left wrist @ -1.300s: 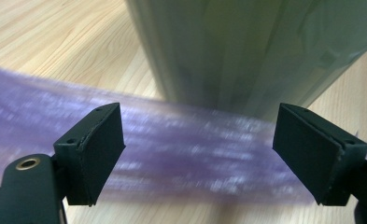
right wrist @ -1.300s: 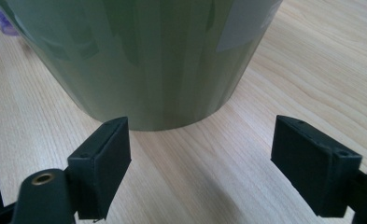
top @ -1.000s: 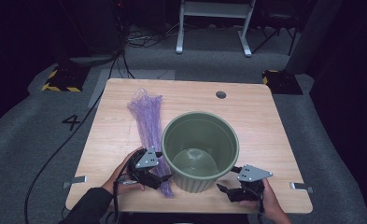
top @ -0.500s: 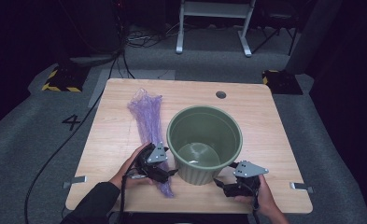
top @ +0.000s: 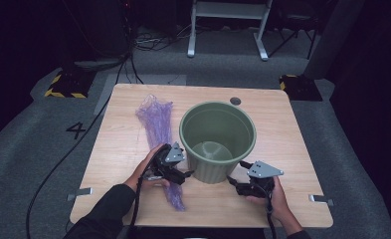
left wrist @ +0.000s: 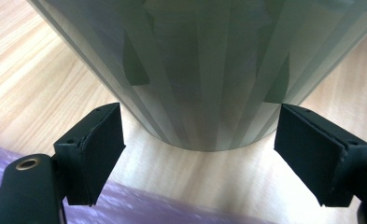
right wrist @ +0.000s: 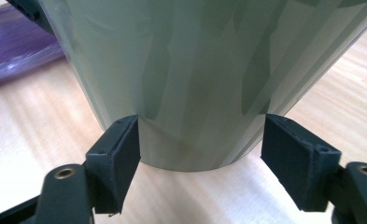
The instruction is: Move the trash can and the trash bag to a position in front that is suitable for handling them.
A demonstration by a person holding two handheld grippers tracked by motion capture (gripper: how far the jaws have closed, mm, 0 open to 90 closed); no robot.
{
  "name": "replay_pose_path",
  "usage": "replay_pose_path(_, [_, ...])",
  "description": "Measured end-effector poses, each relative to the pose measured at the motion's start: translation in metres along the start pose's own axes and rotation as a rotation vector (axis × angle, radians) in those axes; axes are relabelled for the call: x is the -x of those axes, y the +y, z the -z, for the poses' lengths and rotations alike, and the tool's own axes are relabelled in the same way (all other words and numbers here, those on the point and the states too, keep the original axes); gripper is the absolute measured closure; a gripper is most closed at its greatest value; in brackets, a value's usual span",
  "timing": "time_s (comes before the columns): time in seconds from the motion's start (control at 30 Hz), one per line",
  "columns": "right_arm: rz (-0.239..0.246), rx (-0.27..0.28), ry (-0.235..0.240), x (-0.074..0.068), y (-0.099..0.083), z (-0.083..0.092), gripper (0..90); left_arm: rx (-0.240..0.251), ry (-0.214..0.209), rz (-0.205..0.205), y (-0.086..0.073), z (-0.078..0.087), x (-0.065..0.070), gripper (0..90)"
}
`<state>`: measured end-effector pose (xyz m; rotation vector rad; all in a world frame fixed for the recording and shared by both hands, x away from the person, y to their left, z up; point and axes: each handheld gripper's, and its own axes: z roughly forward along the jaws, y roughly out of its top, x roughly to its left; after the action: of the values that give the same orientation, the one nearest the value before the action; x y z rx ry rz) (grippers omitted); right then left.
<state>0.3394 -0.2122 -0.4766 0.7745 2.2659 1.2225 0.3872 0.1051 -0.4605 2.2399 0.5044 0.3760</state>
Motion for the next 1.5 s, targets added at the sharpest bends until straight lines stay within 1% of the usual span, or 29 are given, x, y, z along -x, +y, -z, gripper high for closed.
replay_pose_path(0.03, [-0.009,0.006,-0.007,0.003,0.002,-0.002,28.7,-0.004,-0.007,0.006,0.002,-0.004,-0.003,15.4])
replay_pose_path(0.07, [-0.013,0.011,-0.009,0.005,0.004,-0.004,28.9,-0.004,-0.007,0.006,0.002,-0.004,-0.003,15.4])
replay_pose_path(0.1, [-0.014,0.013,-0.011,0.007,0.005,-0.005,29.3,-0.008,-0.002,0.005,0.003,-0.006,-0.004,15.4])
replay_pose_path(0.13, [-0.008,0.013,-0.017,0.009,0.007,-0.007,29.9,-0.016,0.013,-0.006,0.005,-0.010,-0.006,15.4])
replay_pose_path(0.2, [-0.005,0.012,-0.018,0.010,0.008,-0.008,30.1,-0.021,0.020,-0.005,0.006,-0.011,-0.007,15.1])
replay_pose_path(0.3, [-0.024,0.020,-0.025,0.019,0.015,-0.014,30.7,-0.003,0.042,0.020,0.009,-0.015,-0.014,15.3])
replay_pose_path(0.33, [-0.025,0.021,-0.027,0.020,0.016,-0.015,30.9,-0.003,0.037,0.032,0.010,-0.016,-0.016,15.4])
replay_pose_path(0.37, [-0.027,0.022,-0.028,0.022,0.017,-0.017,30.8,-0.003,0.037,0.032,0.010,-0.016,-0.016,15.3])
replay_pose_path(0.4, [-0.027,0.022,-0.028,0.022,0.017,-0.017,30.8,0.000,0.029,0.047,0.010,-0.017,-0.018,15.3])
replay_pose_path(0.43, [-0.031,0.022,-0.033,0.025,0.020,-0.020,30.8,0.000,0.055,0.042,0.013,-0.018,-0.021,15.4])
replay_pose_path(0.5, [-0.042,0.025,-0.039,0.027,0.021,-0.024,30.8,0.004,0.062,0.056,0.015,-0.020,-0.025,15.2])
replay_pose_path(0.53, [-0.046,0.026,-0.045,0.029,0.022,-0.027,30.9,0.007,0.075,0.053,0.015,-0.021,-0.026,15.4])
replay_pose_path(0.6, [-0.050,0.025,-0.048,0.030,0.023,-0.028,30.9,0.003,0.079,0.057,0.016,-0.023,-0.027,15.5])
replay_pose_path(0.63, [-0.050,0.019,-0.053,0.033,0.026,-0.031,30.9,-0.004,0.075,0.072,0.017,-0.026,-0.030,15.2])
replay_pose_path(0.8, [-0.031,0.005,-0.075,0.037,0.030,-0.037,30.9,-0.010,0.077,0.086,0.020,-0.030,-0.036,15.3])
replay_pose_path(0.93, [-0.048,-0.005,-0.080,0.039,0.030,-0.043,31.2,-0.008,0.102,0.082,0.021,-0.034,-0.038,15.5])
replay_pose_path(0.97, [-0.061,-0.003,-0.080,0.041,0.032,-0.045,31.2,-0.012,0.098,0.088,0.021,-0.035,-0.038,15.5])
replay_pose_path(1.0, [-0.060,-0.002,-0.085,0.041,0.033,-0.046,31.2,-0.013,0.104,0.084,0.021,-0.035,-0.039,15.6])
replay_pose_path(1.07, [-0.065,-0.001,-0.087,0.042,0.035,-0.048,31.1,-0.015,0.106,0.091,0.020,-0.036,-0.040,15.9])
replay_pose_path(1.1, [-0.069,-0.001,-0.086,0.043,0.037,-0.049,30.9,-0.018,0.107,0.086,0.020,-0.036,-0.040,16.1])
replay_pose_path(1.13, [-0.070,-0.004,-0.086,0.044,0.038,-0.050,30.9,-0.020,0.102,0.086,0.020,-0.037,-0.040,16.2])
replay_pose_path(1.17, [-0.069,-0.007,-0.087,0.045,0.039,-0.050,30.7,-0.023,0.099,0.082,0.020,-0.037,-0.040,16.3])
replay_pose_path(1.3, [-0.068,-0.011,-0.088,0.046,0.043,-0.053,30.4,-0.032,0.114,0.067,0.020,-0.036,-0.041,16.6])
replay_pose_path(1.33, [-0.062,-0.012,-0.092,0.046,0.045,-0.054,30.2,-0.025,0.110,0.072,0.020,-0.033,-0.041,16.9])
replay_pose_path(1.4, [-0.064,-0.010,-0.091,0.046,0.045,-0.053,30.2,-0.024,0.109,0.068,0.021,-0.031,-0.040,16.8])
replay_pose_path(1.43, [-0.076,-0.001,-0.082,0.045,0.044,-0.052,29.6,-0.023,0.102,0.068,0.021,-0.026,-0.040,16.7])
replay_pose_path(1.5, [-0.076,0.002,-0.080,0.044,0.043,-0.050,29.0,-0.013,0.096,0.073,0.021,-0.017,-0.039,16.5])
